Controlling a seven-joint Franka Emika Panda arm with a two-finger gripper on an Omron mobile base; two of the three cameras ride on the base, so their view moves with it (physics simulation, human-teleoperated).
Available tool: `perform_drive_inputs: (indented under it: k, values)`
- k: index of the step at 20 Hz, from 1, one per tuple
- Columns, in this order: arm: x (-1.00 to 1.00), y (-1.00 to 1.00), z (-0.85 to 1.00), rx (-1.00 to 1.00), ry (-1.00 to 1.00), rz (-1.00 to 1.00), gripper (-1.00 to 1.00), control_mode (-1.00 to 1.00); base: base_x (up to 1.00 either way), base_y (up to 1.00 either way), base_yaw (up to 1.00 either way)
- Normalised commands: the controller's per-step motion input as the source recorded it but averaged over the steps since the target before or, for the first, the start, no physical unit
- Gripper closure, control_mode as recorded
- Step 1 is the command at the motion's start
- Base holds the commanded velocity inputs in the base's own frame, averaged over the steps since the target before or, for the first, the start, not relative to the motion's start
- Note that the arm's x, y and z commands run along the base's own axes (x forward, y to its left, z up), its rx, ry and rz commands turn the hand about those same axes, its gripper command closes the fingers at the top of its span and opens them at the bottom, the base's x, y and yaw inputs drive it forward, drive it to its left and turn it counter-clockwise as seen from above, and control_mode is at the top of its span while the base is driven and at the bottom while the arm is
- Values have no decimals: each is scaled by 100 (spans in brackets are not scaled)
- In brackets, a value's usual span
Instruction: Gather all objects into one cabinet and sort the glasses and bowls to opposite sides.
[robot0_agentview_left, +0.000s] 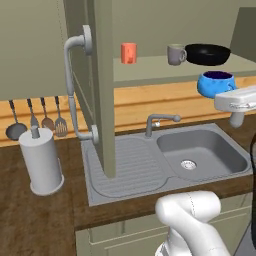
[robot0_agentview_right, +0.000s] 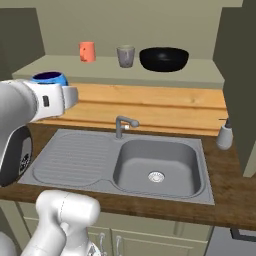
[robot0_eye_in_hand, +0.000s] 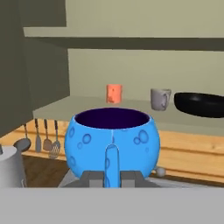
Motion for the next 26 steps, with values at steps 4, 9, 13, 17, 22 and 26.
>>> perform_drive_inputs:
  k: [4, 9, 13, 17, 22, 26]
  values:
    - [12, 5, 31, -6, -10, 0, 100, -100, 0, 0, 0]
    - [51, 6, 15, 0, 2, -4, 100, -100, 0, 0, 0]
    - [88, 29, 0, 0, 13, -5, 100, -100, 0, 0, 0]
    - [75, 39, -3, 0, 11, -6, 100, -100, 0, 0, 0]
    - [63, 19, -4, -5, 0, -9, 100, -100, 0, 0, 0]
    - [66, 11, -8, -4, -1, -7, 100, -100, 0, 0, 0]
